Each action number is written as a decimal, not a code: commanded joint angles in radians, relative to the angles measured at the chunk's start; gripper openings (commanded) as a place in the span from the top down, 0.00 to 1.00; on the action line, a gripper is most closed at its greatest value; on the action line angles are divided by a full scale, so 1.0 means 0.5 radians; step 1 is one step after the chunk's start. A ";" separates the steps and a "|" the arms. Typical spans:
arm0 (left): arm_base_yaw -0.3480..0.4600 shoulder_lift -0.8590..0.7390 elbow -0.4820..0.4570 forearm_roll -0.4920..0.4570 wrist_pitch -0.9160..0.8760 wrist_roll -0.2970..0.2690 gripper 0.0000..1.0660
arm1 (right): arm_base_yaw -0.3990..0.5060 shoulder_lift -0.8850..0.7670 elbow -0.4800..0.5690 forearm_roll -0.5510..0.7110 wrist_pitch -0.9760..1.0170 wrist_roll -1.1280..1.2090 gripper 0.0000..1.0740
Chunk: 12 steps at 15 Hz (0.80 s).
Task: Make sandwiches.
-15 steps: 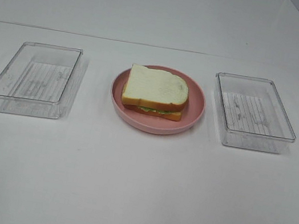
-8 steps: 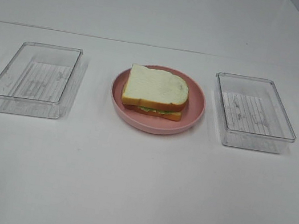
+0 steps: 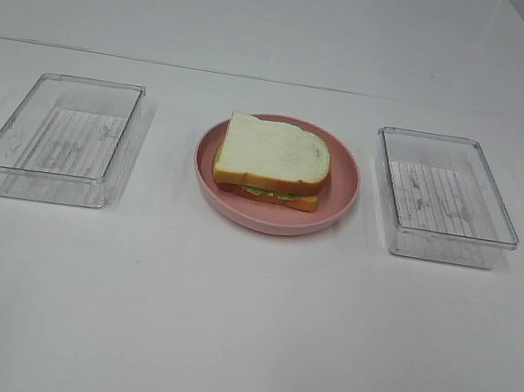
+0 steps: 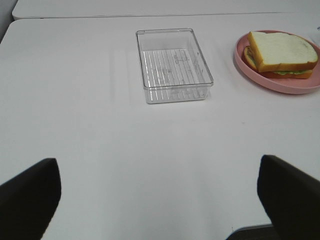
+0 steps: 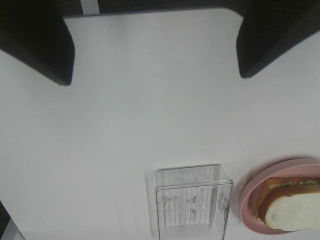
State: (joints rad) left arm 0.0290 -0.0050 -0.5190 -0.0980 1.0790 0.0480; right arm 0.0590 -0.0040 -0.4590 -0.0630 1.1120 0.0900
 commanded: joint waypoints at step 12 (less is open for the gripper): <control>0.008 -0.032 0.006 -0.026 -0.018 -0.014 0.06 | -0.118 -0.060 0.006 0.028 -0.012 0.016 0.21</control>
State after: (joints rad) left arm 0.0290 -0.0050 -0.5190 -0.0980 1.0790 0.0480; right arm 0.0050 -0.0040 -0.4590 -0.0560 1.1120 0.0910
